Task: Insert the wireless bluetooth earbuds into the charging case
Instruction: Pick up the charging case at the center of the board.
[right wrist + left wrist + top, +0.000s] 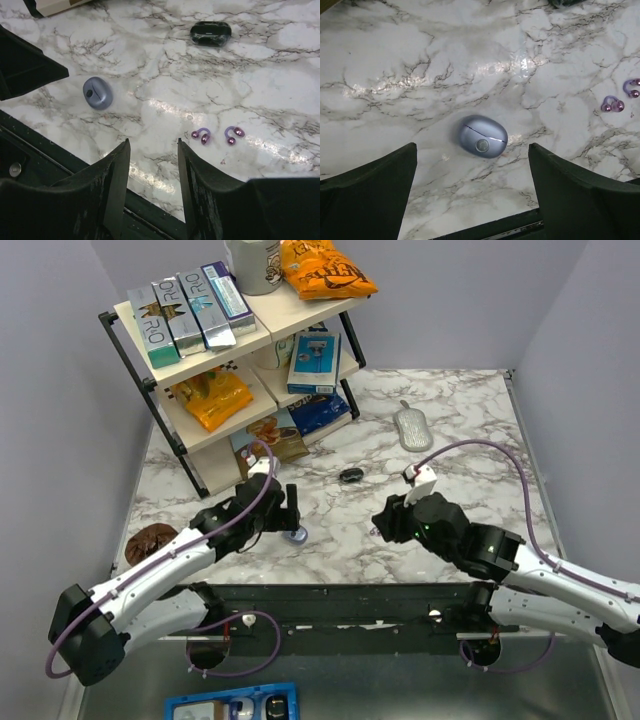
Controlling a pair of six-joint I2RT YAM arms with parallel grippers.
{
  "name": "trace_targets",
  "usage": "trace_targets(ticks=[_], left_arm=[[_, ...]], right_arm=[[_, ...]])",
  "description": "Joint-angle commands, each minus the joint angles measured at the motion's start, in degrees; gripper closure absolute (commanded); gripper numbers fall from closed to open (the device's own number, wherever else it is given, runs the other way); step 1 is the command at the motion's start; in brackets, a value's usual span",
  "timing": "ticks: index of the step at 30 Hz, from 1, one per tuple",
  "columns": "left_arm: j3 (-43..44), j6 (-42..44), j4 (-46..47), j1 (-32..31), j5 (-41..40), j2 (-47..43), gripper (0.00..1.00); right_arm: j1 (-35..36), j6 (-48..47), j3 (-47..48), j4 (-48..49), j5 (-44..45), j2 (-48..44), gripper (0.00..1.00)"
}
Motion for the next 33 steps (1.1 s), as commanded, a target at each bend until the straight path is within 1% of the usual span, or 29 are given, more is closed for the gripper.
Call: trace_targets(ticks=[1,2,3,4,6,7,8,9,10,11,12,13,14,15,16,17,18,21,24,25,27,33], left_arm=[[-6.3,-3.4,1.2,-0.6,-2.7,-7.4,0.01],[-7.7,-4.7,3.6,-0.6,-2.2,-9.2,0.01],[-9.0,-6.9,3.4,-0.4,-3.6,-12.4,0.01],[-9.6,-9.4,2.8,-0.3,-3.8,-13.8,0.01],[-10.0,-7.1,2.5,0.0,-2.0,-16.0,0.01],[-10.5,-4.5,3.5,-0.1,2.8,-16.3,0.04],[-10.2,-2.6,3.7,-0.2,5.0,-16.0,0.05],[-9.6,-0.7,3.5,-0.4,6.5,-13.7,0.05],[-7.0,0.3,2.4,-0.6,7.3,-11.6,0.01],[-5.2,1.5,-0.9,-0.9,7.2,-9.0,0.01],[-3.5,4.2,-2.5,-1.0,7.4,-3.0,0.01],[0.0,5.1,-4.2,-1.0,7.5,0.1,0.01],[1.5,6.0,-7.0,-1.3,7.3,3.0,0.01],[2.7,6.9,-8.1,-1.7,6.9,7.5,0.01],[4.0,8.4,-8.8,-2.3,6.4,9.1,0.01],[4.5,8.8,-9.3,-2.8,5.2,9.9,0.01],[4.1,9.5,-8.3,-4.0,5.9,10.0,0.01],[3.1,10.3,-6.0,-4.6,7.5,10.3,0.01],[3.8,10.5,-7.4,-5.4,7.0,14.6,0.01],[4.4,10.7,-7.4,-6.8,6.5,15.6,0.01],[5.2,10.3,-7.9,-7.6,5.2,17.6,0.01],[7.4,11.1,-6.7,-7.9,4.8,23.4,0.01]], right_arm=[[0.0,-0.4,-1.2,2.6,-3.0,1.3,0.5],[-0.1,-0.3,-1.5,2.7,-2.9,1.1,0.5],[-0.1,-0.2,-2.2,2.8,-2.9,0.2,0.5],[0.0,-0.3,-2.4,2.9,-2.9,-0.4,0.5],[-0.1,-0.4,-3.0,3.0,-2.2,-2.2,0.5],[0.0,-0.5,-3.6,3.0,-2.0,-2.7,0.5],[-0.1,-0.6,-3.7,3.0,-1.4,-3.3,0.5],[0.0,-1.1,-3.9,3.0,-1.3,-3.8,0.5],[-0.1,-1.5,-4.1,3.0,-1.2,-4.3,0.5],[0.0,-1.7,-4.2,3.0,-1.2,-4.5,0.5],[-0.1,-2.4,-4.2,2.9,-1.2,-4.6,0.5],[-0.1,-2.6,-4.1,2.8,-1.2,-4.5,0.5],[0.0,-2.8,-3.8,2.6,-1.3,-4.4,0.5],[-0.1,-3.1,-3.7,2.3,-1.2,-4.2,0.5],[-0.1,-3.1,-3.5,2.1,-1.0,-4.1,0.5],[0.0,-3.1,-3.3,1.9,-1.0,-4.1,0.5],[0.0,-3.1,-3.2,1.8,-1.3,-4.2,0.5],[0.0,-3.0,-3.3,2.0,-1.9,-4.4,0.5],[0.0,-3.4,-3.3,2.3,-2.4,-3.6,0.5],[-0.1,-3.5,-3.1,2.4,-2.5,-3.2,0.5],[0.0,-3.6,-2.7,2.5,-2.9,-2.3,0.5],[0.0,-3.1,-2.5,3.3,-3.6,-1.6,0.5]])
